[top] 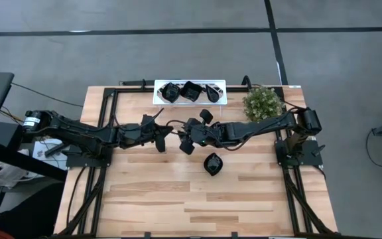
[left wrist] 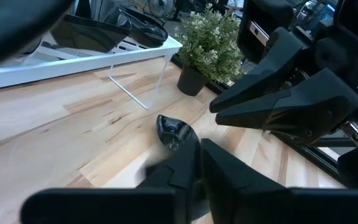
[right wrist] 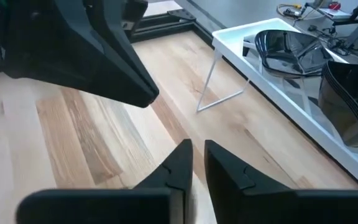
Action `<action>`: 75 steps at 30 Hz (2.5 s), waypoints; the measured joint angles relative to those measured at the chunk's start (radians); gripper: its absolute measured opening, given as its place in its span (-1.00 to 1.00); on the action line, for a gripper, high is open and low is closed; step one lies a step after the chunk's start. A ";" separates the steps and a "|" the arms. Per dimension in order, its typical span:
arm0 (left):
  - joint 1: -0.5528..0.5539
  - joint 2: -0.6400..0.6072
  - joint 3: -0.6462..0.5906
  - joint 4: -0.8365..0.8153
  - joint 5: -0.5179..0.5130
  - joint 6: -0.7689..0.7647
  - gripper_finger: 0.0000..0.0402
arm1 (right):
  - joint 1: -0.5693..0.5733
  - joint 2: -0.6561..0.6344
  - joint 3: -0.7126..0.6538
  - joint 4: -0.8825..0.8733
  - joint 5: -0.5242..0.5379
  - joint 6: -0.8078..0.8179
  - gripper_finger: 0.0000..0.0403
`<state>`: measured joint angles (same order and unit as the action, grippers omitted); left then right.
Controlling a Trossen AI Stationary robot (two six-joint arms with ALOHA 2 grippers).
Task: Pick & Place Mini shaped plates
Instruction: Stack the leaf-shaped plate on top of the other leaf-shaped plates on the shelf
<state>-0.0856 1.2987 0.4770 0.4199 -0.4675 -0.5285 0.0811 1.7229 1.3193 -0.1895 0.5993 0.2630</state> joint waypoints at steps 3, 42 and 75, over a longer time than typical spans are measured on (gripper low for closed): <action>0.000 0.000 0.000 0.000 0.000 0.000 -0.94 | -0.004 0.000 0.000 0.003 0.000 0.000 -0.81; -0.057 -0.001 -0.102 -0.044 0.005 -0.168 -0.77 | 0.010 -0.010 -0.001 -0.552 -0.130 0.262 -0.96; -0.056 0.000 -0.102 -0.025 0.005 -0.168 -0.75 | -0.092 -0.008 -0.140 -0.340 -0.402 0.339 -0.91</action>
<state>-0.1421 1.2984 0.3748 0.3947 -0.4625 -0.6968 -0.0109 1.7149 1.1797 -0.5294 0.1977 0.6022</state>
